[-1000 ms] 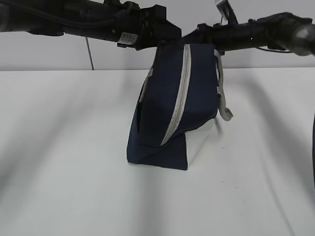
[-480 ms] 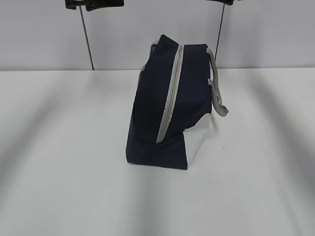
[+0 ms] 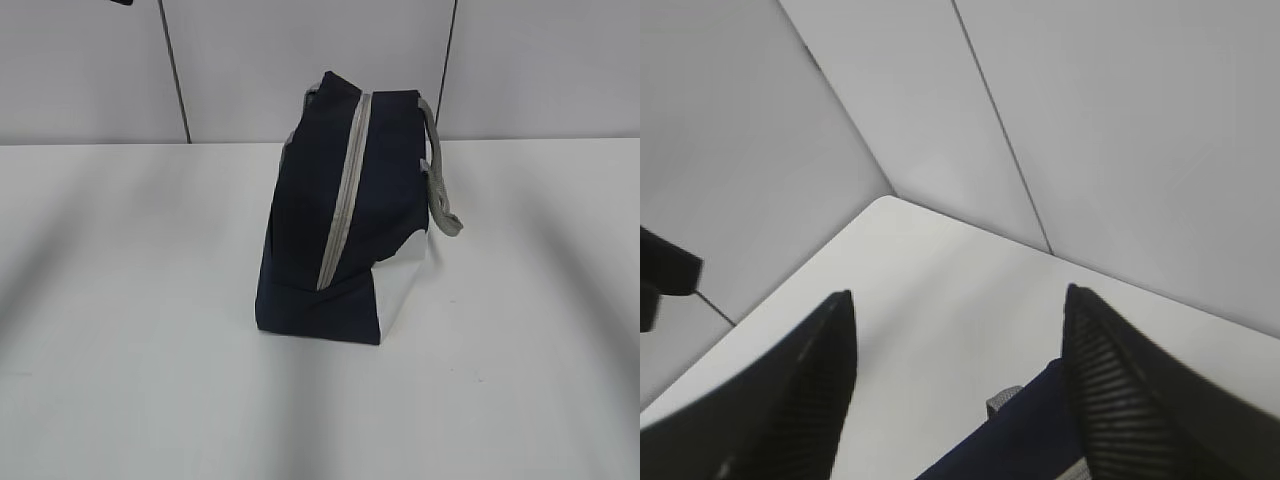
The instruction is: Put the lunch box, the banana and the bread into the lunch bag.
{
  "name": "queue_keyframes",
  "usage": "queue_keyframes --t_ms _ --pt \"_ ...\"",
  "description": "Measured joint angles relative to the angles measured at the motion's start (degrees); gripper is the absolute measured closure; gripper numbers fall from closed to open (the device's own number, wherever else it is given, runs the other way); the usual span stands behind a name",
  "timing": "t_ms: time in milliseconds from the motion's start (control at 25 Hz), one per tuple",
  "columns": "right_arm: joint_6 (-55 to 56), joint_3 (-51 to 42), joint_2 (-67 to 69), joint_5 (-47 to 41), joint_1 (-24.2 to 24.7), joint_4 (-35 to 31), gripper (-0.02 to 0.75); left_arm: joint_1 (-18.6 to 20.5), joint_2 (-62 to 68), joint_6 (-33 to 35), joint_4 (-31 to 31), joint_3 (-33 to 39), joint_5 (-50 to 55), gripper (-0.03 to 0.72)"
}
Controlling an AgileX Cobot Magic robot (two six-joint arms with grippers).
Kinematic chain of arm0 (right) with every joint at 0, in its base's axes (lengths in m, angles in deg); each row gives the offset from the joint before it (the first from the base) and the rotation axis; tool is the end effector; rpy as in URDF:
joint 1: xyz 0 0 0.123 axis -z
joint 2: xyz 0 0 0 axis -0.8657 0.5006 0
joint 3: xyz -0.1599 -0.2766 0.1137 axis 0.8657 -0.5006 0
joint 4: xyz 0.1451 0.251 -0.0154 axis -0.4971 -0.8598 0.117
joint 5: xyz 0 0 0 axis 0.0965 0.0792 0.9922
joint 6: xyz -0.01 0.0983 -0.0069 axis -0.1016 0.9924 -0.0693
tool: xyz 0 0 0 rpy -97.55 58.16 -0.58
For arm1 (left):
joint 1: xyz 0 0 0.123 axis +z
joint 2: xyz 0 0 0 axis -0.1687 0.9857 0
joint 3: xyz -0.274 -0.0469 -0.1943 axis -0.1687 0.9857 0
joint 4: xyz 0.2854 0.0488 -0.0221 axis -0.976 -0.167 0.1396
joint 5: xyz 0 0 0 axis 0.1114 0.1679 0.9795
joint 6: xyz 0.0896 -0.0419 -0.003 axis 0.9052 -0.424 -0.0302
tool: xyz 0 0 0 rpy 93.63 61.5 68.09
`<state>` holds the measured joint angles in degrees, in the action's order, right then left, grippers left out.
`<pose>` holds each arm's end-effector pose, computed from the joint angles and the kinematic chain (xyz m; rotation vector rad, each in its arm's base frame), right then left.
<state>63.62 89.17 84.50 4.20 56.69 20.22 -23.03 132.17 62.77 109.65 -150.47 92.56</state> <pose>0.4437 0.0861 0.4381 -0.4570 1.7928 0.6903 0.3705 -0.1281 0.4666 0.4072 2.3016 -0.6202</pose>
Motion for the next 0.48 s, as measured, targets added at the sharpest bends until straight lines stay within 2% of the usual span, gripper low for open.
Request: queue_keyframes --t_ms 120,280,480 --pt "-4.7 -9.2 -6.4 -11.7 -3.9 -0.5 0.26 -0.1 -4.0 -0.9 -0.6 0.0 4.8 0.313" --pt "-16.6 -21.0 -12.4 -30.9 -10.1 -1.4 0.26 -0.1 -9.6 -1.6 -1.8 1.8 7.9 0.317" --pt "-21.6 -32.9 -14.2 -39.2 -12.3 -2.3 0.26 -0.1 -17.9 -1.9 -3.6 11.6 8.5 0.317"
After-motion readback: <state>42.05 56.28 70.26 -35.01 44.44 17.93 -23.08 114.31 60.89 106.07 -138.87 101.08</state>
